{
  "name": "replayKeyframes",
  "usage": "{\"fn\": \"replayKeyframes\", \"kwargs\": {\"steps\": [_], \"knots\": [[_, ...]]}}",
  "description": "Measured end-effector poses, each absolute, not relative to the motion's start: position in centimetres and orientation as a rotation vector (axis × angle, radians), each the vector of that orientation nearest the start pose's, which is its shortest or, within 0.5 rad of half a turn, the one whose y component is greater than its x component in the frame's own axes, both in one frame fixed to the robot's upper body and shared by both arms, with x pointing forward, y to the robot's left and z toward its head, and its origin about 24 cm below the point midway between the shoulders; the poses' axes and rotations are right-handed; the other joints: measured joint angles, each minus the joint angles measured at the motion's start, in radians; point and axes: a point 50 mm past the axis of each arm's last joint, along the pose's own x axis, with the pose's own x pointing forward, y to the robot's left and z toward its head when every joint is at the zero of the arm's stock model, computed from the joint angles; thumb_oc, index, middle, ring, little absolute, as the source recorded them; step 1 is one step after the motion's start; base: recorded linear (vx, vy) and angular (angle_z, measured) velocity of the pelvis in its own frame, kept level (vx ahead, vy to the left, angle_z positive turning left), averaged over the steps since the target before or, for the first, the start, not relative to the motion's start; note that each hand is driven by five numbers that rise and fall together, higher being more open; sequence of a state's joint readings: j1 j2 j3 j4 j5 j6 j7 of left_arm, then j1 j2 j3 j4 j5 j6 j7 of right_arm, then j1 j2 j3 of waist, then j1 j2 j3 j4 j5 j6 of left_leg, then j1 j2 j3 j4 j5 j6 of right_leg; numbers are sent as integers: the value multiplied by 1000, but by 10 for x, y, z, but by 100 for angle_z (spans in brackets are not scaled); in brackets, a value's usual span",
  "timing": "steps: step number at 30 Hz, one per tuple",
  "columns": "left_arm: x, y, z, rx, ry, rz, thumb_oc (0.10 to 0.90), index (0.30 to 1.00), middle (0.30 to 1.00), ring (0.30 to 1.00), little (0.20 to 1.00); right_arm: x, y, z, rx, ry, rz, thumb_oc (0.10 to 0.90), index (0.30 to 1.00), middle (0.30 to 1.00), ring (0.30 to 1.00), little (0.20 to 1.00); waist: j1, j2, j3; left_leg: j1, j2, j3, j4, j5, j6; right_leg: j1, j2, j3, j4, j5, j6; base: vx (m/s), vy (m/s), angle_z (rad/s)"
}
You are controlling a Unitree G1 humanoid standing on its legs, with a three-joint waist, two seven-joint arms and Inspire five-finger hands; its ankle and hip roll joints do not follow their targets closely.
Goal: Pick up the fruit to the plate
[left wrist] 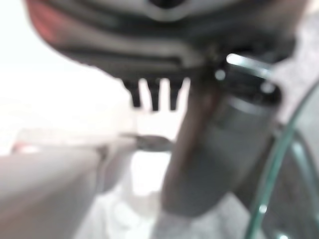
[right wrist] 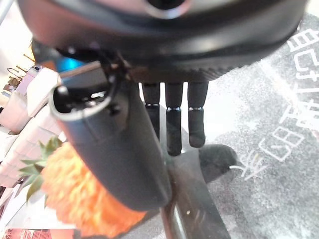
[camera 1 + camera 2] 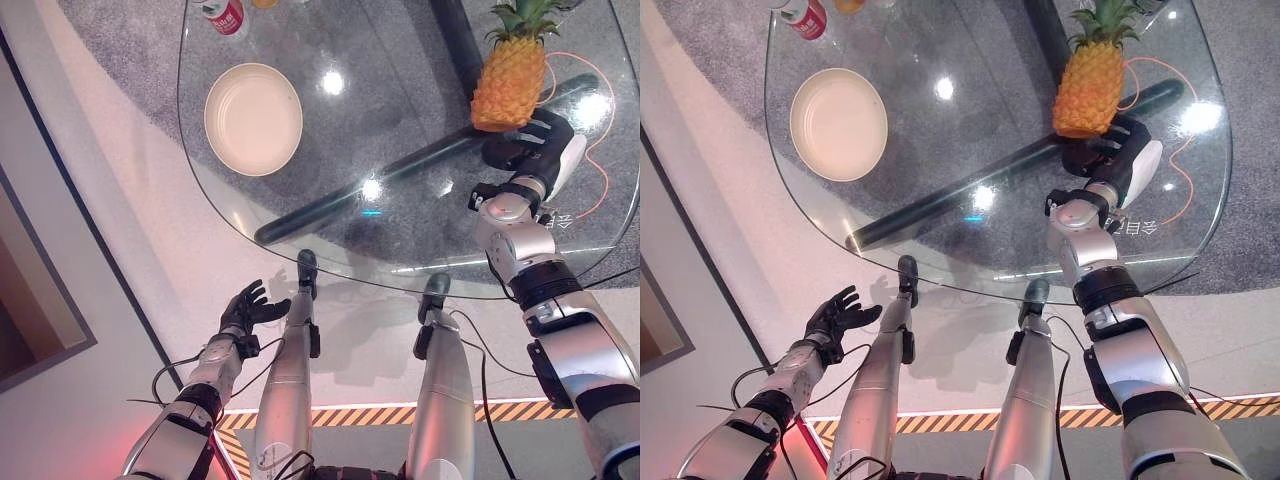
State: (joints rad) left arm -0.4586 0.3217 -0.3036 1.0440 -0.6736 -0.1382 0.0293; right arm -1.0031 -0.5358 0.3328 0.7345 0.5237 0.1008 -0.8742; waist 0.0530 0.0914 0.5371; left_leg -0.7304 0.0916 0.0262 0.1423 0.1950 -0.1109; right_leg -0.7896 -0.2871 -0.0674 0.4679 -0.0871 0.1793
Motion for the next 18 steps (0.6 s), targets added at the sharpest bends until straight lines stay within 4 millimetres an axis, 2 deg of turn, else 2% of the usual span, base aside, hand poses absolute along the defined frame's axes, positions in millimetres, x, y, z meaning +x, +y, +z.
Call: {"fn": "replayKeyframes", "kwargs": {"steps": [18], "knots": [[298,213,-42,-126,473,128,800,900,900,900,900,391,-228,209,-130,-171,-770,100,300,300,300,200,6,1,0,-1,0,-4,-5,4,-1,-1,-1,-5,0,-1,2,0,0,0]]}}
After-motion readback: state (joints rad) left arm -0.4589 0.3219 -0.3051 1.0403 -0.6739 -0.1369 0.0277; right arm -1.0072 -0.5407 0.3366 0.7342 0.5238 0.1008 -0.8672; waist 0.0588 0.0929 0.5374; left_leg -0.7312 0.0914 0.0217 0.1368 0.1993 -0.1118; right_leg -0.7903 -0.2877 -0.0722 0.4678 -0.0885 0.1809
